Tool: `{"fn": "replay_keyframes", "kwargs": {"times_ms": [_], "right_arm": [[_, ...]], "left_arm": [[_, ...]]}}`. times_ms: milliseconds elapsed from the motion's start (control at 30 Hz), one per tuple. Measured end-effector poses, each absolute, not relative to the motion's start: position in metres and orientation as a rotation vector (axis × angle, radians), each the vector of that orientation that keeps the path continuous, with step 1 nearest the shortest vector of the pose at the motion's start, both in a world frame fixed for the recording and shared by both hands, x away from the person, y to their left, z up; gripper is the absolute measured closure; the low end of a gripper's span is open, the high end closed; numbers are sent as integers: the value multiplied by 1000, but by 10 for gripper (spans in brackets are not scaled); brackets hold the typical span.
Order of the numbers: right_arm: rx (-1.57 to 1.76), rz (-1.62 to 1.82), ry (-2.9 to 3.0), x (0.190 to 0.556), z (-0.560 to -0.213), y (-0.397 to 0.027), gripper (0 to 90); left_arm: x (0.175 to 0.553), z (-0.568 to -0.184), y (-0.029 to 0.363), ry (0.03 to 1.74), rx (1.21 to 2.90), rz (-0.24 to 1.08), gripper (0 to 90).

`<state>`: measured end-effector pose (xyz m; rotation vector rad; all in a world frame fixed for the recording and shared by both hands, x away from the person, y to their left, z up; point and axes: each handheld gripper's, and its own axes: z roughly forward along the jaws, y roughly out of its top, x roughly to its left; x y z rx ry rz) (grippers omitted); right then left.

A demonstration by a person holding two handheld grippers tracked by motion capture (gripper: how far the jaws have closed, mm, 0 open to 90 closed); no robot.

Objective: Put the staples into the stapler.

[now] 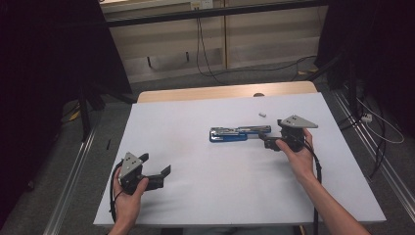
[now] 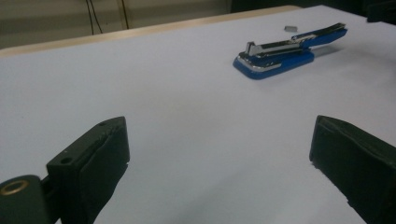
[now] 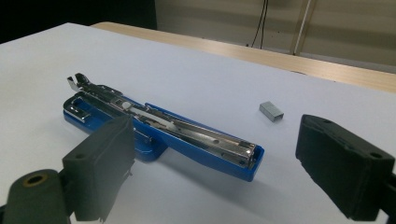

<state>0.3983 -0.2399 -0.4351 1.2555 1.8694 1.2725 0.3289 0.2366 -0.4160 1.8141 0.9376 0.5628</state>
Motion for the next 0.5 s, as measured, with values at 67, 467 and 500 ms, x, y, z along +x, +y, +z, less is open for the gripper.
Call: {"fn": "replay_keyframes", "kwargs": {"times_ms": [67, 467, 500], "right_arm": [[1261, 1276, 1890, 400, -434, -241, 117], [1324, 1297, 1992, 415, -429, -245, 52], [1317, 1296, 2008, 416, -428, -244, 52]], "left_arm": [[326, -416, 238, 928, 1820, 573, 49], [310, -420, 249, 968, 1821, 556, 43], [308, -420, 248, 958, 1827, 571, 42]]}}
